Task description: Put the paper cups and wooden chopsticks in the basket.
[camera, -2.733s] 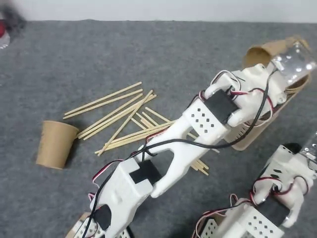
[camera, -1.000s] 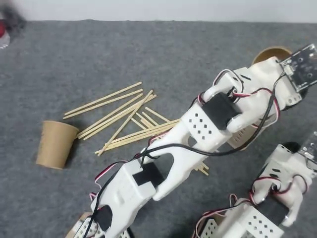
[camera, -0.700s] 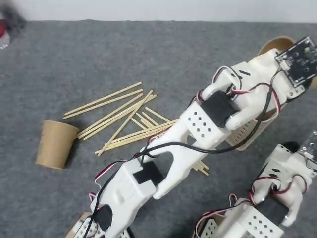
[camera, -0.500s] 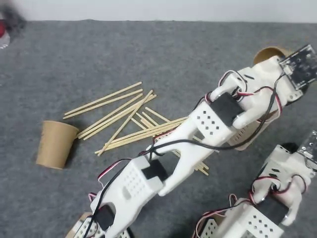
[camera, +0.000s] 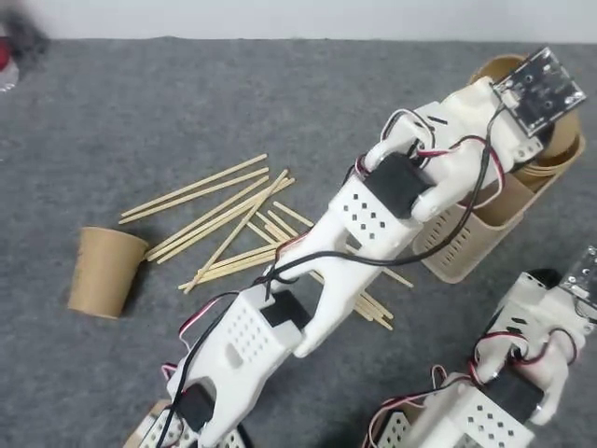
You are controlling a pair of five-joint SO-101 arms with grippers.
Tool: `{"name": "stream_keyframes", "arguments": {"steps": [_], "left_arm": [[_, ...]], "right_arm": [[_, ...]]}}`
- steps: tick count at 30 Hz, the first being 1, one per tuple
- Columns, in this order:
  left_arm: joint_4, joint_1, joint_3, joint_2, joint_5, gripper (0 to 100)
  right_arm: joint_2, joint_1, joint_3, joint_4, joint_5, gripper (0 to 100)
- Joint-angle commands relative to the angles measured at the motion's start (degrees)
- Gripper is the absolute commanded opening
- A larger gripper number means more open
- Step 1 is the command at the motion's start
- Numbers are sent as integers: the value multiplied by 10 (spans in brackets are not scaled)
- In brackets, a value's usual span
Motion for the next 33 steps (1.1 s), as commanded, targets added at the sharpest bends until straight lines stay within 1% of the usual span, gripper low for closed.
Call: {"name": "stream_keyframes", "arguments": {"steps": [1,7,11,14,16,19,23,25,30,33], "left_arm": [[-4,18,-4,-4,4,129],[-56,32,14,-4,7,129],[-56,43,15,-4,7,129],[-31,33,1,-14,7,129],[20,13,-30,-29,7,129],[123,-39,-80,-58,4,130],[297,-129,-127,-112,0,133],[365,-184,-127,-135,-29,133],[361,-358,-16,-221,-91,134],[361,-427,94,-271,-185,134]], "right_arm": [[0,-7,-5,-14,-2,8],[0,-7,-4,-14,-2,8],[0,-7,-4,-14,-2,8],[0,-7,-4,-14,-2,8],[0,-7,-4,-14,-2,8],[0,-7,-4,-14,-4,9],[0,-10,-4,-14,-5,9],[0,-24,3,-14,-2,9],[0,-36,9,-17,-2,9],[0,-36,10,-16,-2,9]]}}
